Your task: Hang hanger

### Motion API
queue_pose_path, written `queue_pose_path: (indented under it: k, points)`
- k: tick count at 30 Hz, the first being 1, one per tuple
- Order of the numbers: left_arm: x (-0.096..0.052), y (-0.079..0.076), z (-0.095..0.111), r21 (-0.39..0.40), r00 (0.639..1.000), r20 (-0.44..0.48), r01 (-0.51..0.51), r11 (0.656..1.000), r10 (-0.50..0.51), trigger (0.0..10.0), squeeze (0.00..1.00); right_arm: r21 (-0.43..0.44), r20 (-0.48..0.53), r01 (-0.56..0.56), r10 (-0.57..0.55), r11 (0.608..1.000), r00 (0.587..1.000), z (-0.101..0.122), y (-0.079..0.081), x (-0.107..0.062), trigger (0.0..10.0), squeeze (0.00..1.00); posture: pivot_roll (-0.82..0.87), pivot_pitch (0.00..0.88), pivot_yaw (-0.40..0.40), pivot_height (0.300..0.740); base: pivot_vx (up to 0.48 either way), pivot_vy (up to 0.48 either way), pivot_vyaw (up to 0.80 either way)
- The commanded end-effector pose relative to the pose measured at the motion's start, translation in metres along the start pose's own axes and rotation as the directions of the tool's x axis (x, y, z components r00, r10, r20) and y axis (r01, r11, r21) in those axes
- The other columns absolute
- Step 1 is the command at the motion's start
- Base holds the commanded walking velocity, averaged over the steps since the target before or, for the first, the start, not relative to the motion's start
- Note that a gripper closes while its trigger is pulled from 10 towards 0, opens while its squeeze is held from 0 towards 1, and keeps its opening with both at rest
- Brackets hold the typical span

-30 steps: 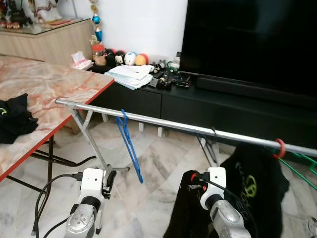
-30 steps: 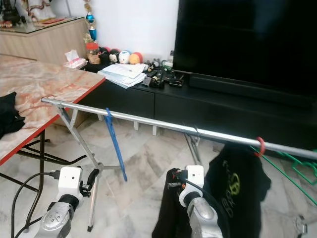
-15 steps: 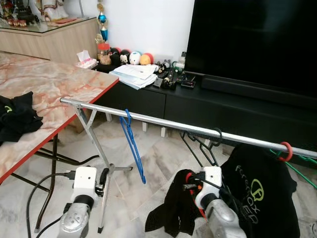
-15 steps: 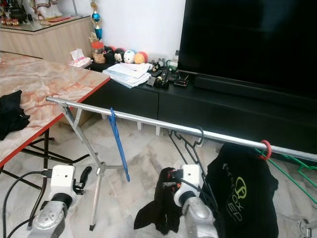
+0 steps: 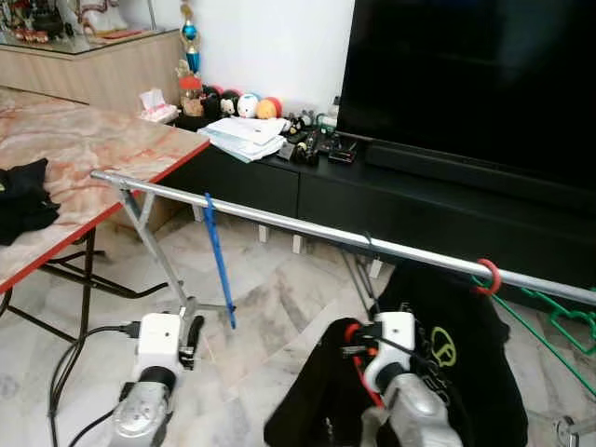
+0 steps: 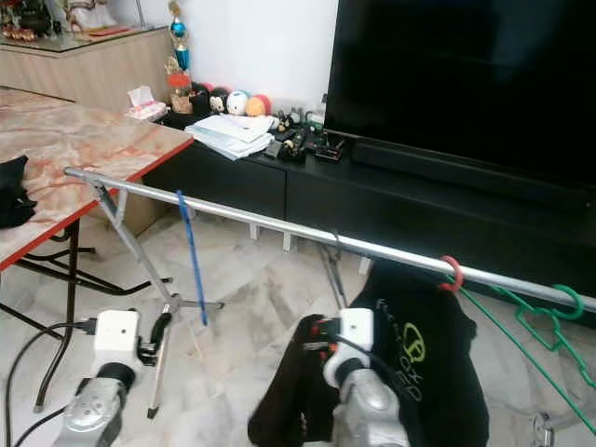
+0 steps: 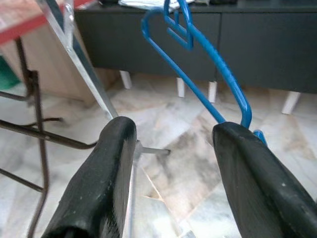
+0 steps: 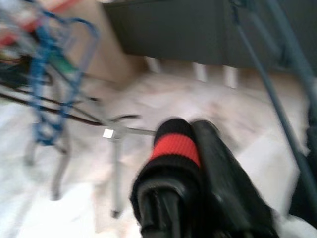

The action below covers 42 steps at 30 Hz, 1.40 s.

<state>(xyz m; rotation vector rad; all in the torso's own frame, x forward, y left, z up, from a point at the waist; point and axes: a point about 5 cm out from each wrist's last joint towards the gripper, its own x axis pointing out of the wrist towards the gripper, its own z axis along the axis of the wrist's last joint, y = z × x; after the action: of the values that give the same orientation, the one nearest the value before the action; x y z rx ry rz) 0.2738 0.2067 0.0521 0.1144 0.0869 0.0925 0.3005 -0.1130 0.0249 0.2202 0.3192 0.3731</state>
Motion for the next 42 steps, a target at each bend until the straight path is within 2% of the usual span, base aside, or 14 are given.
queue_pose_path:
  k: [1,6,11,15,20,24,28,34,42]
  points:
    - [0.002,-0.003,0.005,-0.020,1.000,0.014,-0.002,1.000,0.002,10.0,0.00,-0.011,0.020,0.006,-0.005,1.000,1.000,0.008,-0.006,0.000,10.0,0.00,0.06,0.009,0.012,0.740,0.000,0.000,0.00]
    - [0.003,-0.003,0.007,-0.037,1.000,0.018,-0.005,0.999,0.006,10.0,0.00,-0.040,-0.022,0.017,-0.018,0.999,1.000,0.000,-0.009,-0.002,10.0,0.00,0.06,0.007,0.011,0.740,0.000,0.000,0.00]
    - [0.002,-0.002,0.006,-0.047,1.000,0.013,-0.009,0.999,0.010,10.0,0.00,-0.033,-0.033,0.018,-0.019,0.999,0.999,-0.004,-0.010,-0.004,10.0,0.00,0.05,0.005,0.011,0.740,0.000,0.000,0.00]
    - [0.001,-0.001,0.007,-0.038,1.000,0.017,-0.006,0.999,0.007,10.0,0.00,-0.058,-0.089,0.026,-0.031,0.998,0.996,-0.015,-0.012,-0.008,10.0,0.00,0.06,0.008,0.010,0.740,0.000,0.000,0.00]
    - [0.002,0.002,0.010,-0.036,1.000,0.028,-0.009,0.999,0.010,10.0,0.00,-0.050,-0.071,0.007,-0.011,0.999,0.997,-0.015,-0.008,-0.008,10.0,0.00,0.06,0.008,0.015,0.740,0.000,0.000,0.00]
    - [0.003,0.001,0.011,-0.039,1.000,0.030,-0.003,0.999,0.004,10.0,0.00,-0.079,-0.073,-0.003,-0.003,0.997,0.997,-0.013,-0.008,-0.007,10.0,0.00,0.06,0.009,0.016,0.740,0.000,0.000,0.00]
    - [0.004,-0.002,0.012,-0.042,0.999,0.033,0.002,0.999,0.000,10.0,0.00,-0.117,-0.062,-0.016,0.009,0.993,0.998,-0.011,-0.007,-0.007,10.0,0.00,0.06,0.007,0.016,0.740,0.297,0.000,0.32]
    - [0.003,-0.002,0.011,-0.042,1.000,0.030,0.005,0.999,-0.003,10.0,0.00,-0.072,-0.058,-0.020,0.016,0.997,0.998,-0.013,-0.006,-0.007,10.0,0.00,0.06,0.008,0.017,0.740,0.318,0.000,0.40]
    - [0.003,-0.003,0.011,-0.044,0.999,0.031,0.009,0.999,-0.007,10.0,0.00,-0.087,-0.065,-0.036,0.031,0.996,0.997,-0.013,-0.005,-0.007,10.0,0.00,0.06,0.003,0.014,0.740,0.336,0.000,0.00]
